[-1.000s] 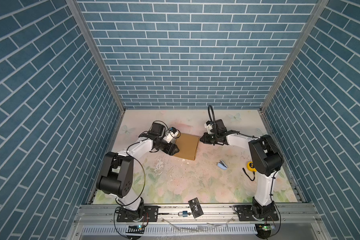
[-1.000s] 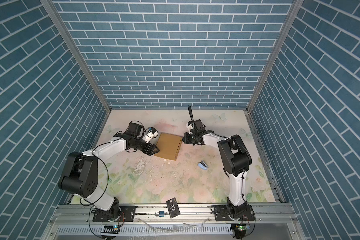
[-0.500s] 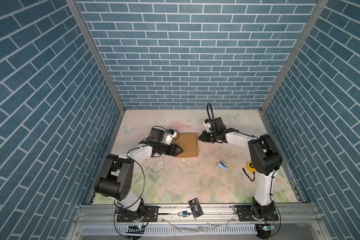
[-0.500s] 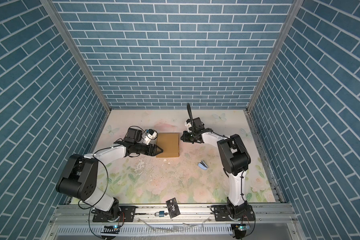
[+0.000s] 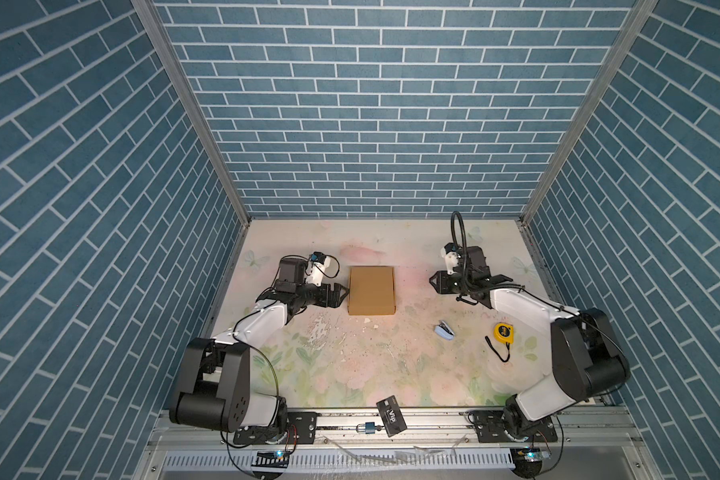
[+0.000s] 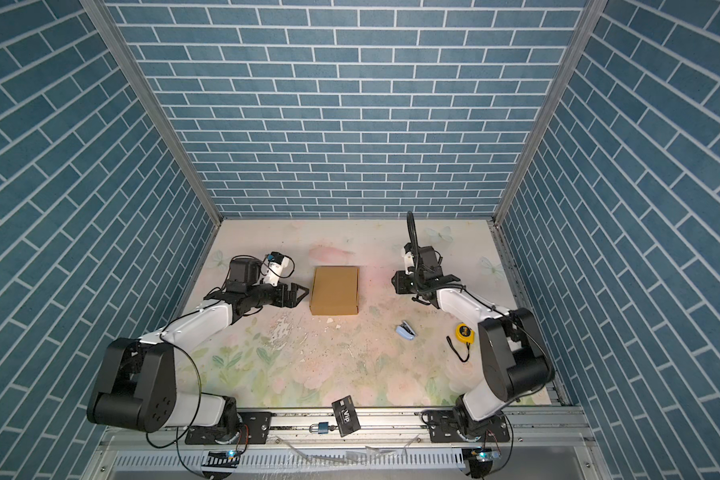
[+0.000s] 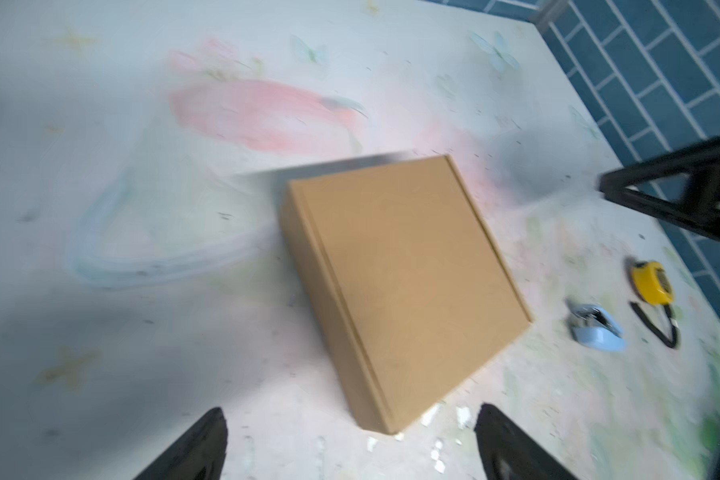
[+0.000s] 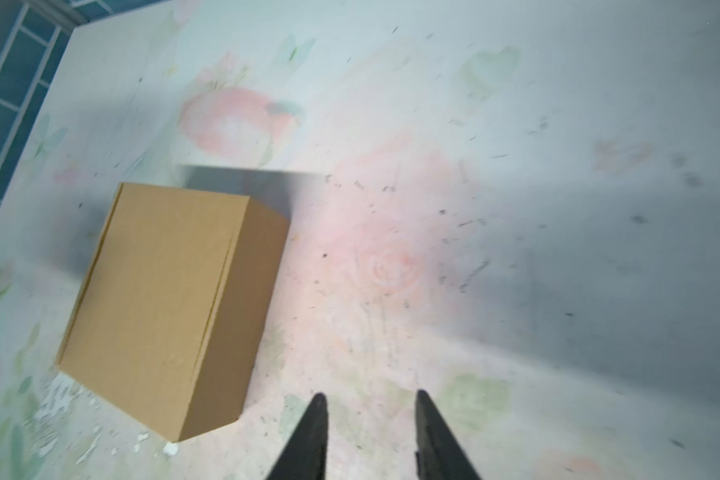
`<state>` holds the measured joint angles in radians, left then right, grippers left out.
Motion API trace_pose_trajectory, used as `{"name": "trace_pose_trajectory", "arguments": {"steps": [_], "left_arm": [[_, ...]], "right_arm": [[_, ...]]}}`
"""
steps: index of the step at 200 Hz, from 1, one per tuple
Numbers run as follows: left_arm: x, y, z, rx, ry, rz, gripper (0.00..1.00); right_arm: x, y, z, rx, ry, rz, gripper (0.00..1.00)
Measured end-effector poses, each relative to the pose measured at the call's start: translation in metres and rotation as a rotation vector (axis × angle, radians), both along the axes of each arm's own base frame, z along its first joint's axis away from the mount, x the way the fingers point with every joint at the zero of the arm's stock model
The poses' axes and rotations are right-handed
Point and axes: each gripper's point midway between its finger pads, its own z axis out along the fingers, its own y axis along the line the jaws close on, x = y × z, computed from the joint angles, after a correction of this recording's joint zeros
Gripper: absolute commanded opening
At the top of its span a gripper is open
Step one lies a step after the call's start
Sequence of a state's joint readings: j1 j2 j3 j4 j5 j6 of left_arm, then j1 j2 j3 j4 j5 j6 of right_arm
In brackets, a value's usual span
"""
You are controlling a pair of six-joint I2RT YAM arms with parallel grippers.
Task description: Fold the paper box
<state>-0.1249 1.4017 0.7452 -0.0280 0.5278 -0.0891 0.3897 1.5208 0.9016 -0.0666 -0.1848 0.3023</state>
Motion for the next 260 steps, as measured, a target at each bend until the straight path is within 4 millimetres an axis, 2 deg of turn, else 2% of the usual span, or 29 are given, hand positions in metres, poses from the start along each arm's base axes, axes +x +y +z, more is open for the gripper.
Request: {"name": "trace_pose_trajectory", "arguments": {"steps": [15,17,22,26,61,93,113,127,168,184,213,235,260], "left_arm": [[0.009,0.020,-0.001,0.022,-0.014,0.064,0.99],[0.010,0.023,-0.001,0.027,-0.017,0.073,0.99],[0.012,0.028,-0.001,0.036,-0.022,0.089,1.00],[0.013,0.032,-0.001,0.044,-0.025,0.101,1.00],[0.022,0.060,-0.002,0.085,-0.039,0.190,1.00],[0.027,0.082,-0.002,0.144,-0.064,0.238,1.00],[0.030,0.088,-0.004,0.181,-0.103,0.238,1.00],[0.026,0.093,-0.013,0.202,-0.112,0.240,1.00],[0.027,0.099,-0.031,0.253,-0.175,0.212,1.00],[0.031,0.099,-0.033,0.262,-0.204,0.210,1.00],[0.041,0.100,-0.019,0.251,-0.315,0.225,1.00],[0.033,0.098,-0.026,0.245,-0.365,0.224,1.00],[0.026,0.099,-0.033,0.248,-0.400,0.237,1.00]], "right_arm": [[-0.005,-0.023,0.001,-0.063,-0.045,-0.048,0.57],[-0.006,-0.026,0.001,-0.071,-0.051,-0.055,0.64],[-0.007,-0.034,0.000,-0.092,-0.062,-0.071,0.93],[-0.009,-0.039,0.000,-0.104,-0.072,-0.088,0.98],[-0.018,-0.082,0.001,-0.213,-0.174,-0.187,0.99],[-0.012,-0.120,0.005,-0.286,-0.230,-0.294,0.99],[-0.010,-0.141,0.010,-0.324,-0.282,-0.339,0.99],[-0.007,-0.156,0.012,-0.350,-0.330,-0.366,0.99],[-0.005,-0.193,0.000,-0.371,-0.404,-0.445,0.98],[-0.002,-0.199,-0.007,-0.360,-0.426,-0.463,0.98],[0.005,-0.200,-0.017,-0.337,-0.440,-0.456,0.98],[0.007,-0.199,-0.022,-0.315,-0.485,-0.455,0.98],[-0.006,-0.201,-0.049,-0.319,-0.458,-0.455,0.97]]}}
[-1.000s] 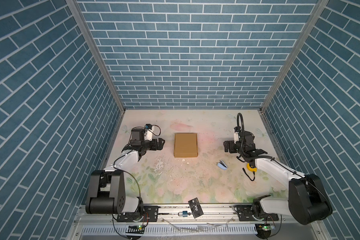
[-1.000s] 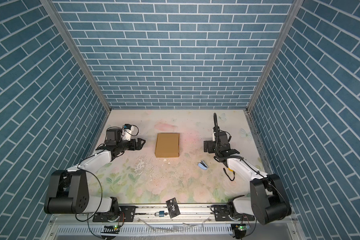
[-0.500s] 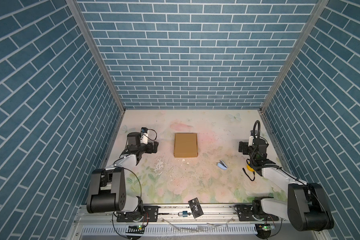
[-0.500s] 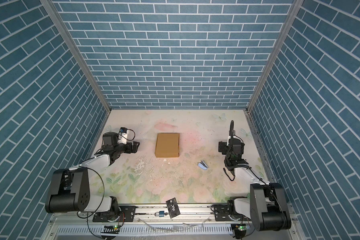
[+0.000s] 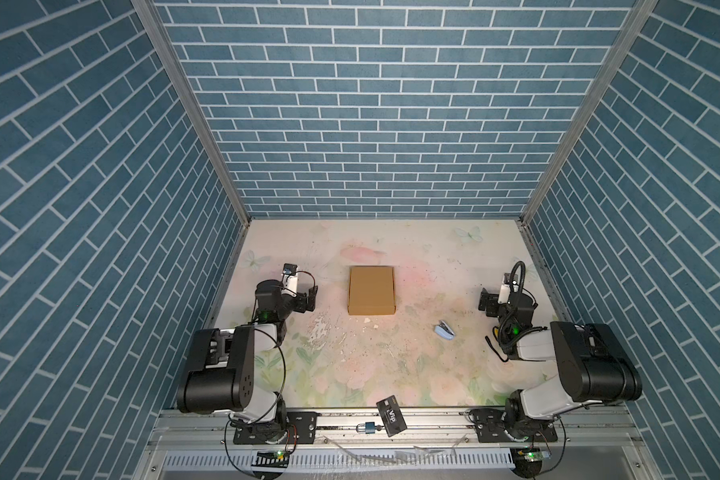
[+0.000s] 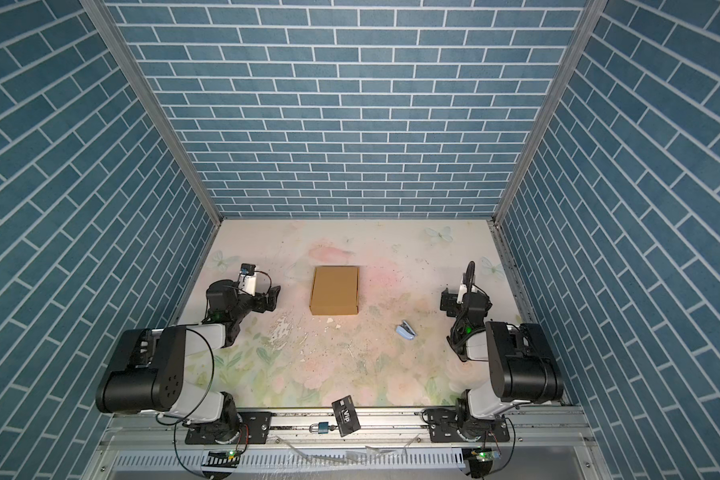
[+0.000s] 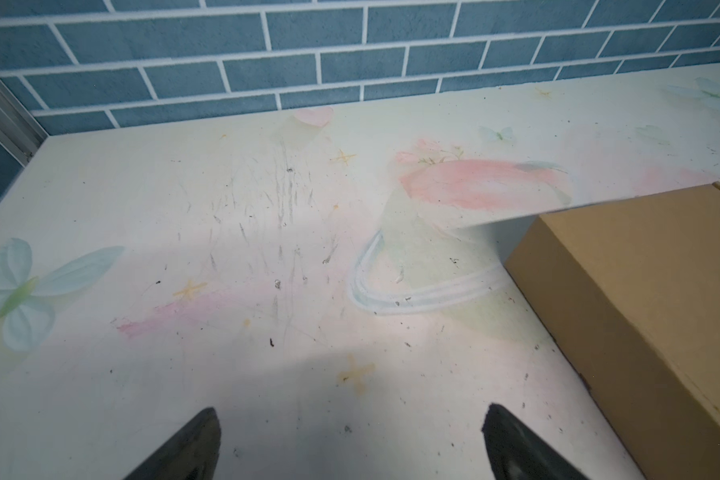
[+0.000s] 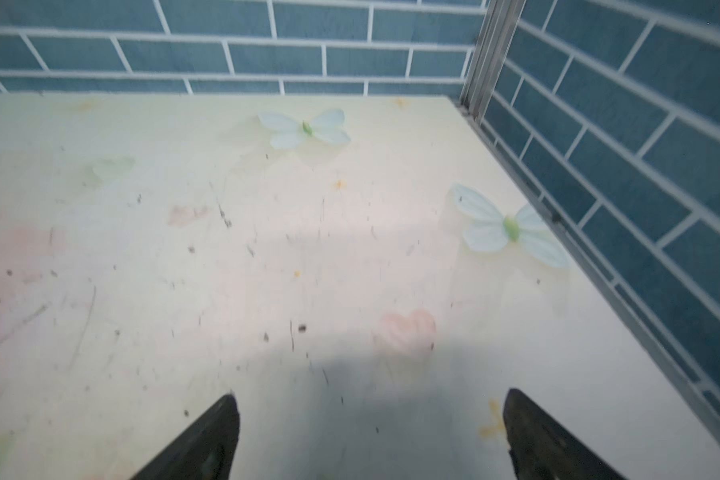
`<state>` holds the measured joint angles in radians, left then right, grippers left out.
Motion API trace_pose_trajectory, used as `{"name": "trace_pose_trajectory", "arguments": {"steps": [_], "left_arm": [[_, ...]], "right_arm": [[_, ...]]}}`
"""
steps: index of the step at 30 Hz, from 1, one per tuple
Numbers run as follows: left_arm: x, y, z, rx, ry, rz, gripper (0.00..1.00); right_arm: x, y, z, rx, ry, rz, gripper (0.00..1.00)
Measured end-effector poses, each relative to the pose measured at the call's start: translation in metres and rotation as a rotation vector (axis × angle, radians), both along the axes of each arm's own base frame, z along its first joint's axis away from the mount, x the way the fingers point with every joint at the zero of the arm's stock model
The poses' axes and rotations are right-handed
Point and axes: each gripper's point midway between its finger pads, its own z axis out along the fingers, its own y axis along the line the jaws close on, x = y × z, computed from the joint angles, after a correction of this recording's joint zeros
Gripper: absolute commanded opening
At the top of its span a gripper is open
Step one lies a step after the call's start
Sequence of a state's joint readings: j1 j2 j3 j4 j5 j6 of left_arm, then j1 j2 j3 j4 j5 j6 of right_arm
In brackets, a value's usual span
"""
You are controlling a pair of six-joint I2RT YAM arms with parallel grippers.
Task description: Fold the paper box
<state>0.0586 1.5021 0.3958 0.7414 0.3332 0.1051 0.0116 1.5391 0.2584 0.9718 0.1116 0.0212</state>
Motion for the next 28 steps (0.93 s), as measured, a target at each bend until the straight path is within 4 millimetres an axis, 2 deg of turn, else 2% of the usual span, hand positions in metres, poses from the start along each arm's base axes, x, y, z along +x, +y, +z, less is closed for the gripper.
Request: {"name": "trace_pose_trajectory", "arguments": {"steps": [3,8,28], "left_arm": [[-0.002,0.002,-0.006,0.003,-0.011,0.013,1.00],[0.005,0.004,0.007,0.013,-0.072,0.028,0.99],[0.007,0.006,0.011,0.025,-0.092,0.046,1.00]], "right_arm": [[0.004,-0.007,0.003,-0.004,-0.003,-0.035,0.99],[0.027,-0.021,0.032,-0.002,-0.079,-0.113,0.99],[0.024,-0.025,0.026,-0.013,-0.051,-0.138,0.99]]}}
